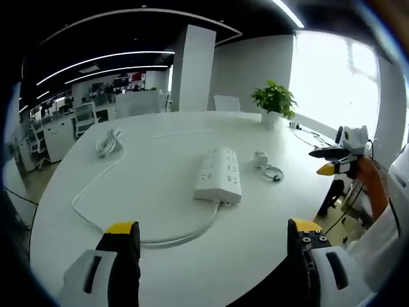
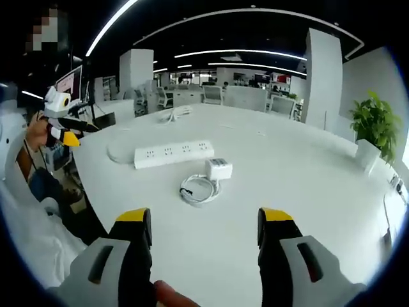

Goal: Straighten the power strip on the desk, plug the charger into it

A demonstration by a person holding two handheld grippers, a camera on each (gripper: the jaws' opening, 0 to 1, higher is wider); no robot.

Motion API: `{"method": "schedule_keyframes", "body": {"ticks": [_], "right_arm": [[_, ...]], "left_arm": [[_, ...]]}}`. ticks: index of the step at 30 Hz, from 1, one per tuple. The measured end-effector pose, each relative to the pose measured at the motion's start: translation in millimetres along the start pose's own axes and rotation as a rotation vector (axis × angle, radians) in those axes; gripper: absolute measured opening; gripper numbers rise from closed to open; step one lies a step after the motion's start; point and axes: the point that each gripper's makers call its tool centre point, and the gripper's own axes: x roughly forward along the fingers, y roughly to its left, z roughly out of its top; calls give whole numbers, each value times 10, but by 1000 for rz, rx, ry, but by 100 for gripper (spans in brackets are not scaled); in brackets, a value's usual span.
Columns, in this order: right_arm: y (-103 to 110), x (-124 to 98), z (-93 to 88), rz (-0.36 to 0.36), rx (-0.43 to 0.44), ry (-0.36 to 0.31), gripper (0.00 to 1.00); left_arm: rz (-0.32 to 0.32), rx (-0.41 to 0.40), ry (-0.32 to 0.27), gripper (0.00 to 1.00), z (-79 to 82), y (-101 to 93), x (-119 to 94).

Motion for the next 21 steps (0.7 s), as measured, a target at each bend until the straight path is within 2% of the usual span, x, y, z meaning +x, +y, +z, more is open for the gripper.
{"method": "schedule_keyframes", "body": {"ticks": [5, 11, 14, 17, 20, 21], "right_arm": [[-21, 53, 56, -9, 14, -21, 66], [-78, -10, 126, -23, 73, -51, 66], [-91, -5, 135, -23, 74, -56, 66], [-54, 59, 146, -23, 74, -58, 66], [-8, 78, 145, -14, 79, -61, 66], [23, 94, 124, -6, 73, -42, 66]], "left_arm": [[-14, 6, -13, 96, 40, -39, -16], [-16, -22, -24, 96, 55, 24, 22], [-23, -32, -36, 96, 78, 7, 35], [-52, -27, -46, 96, 109, -64, 36], [-50, -21, -47, 96, 130, -49, 30], [-41, -11, -55, 96, 160, -18, 31]]}}
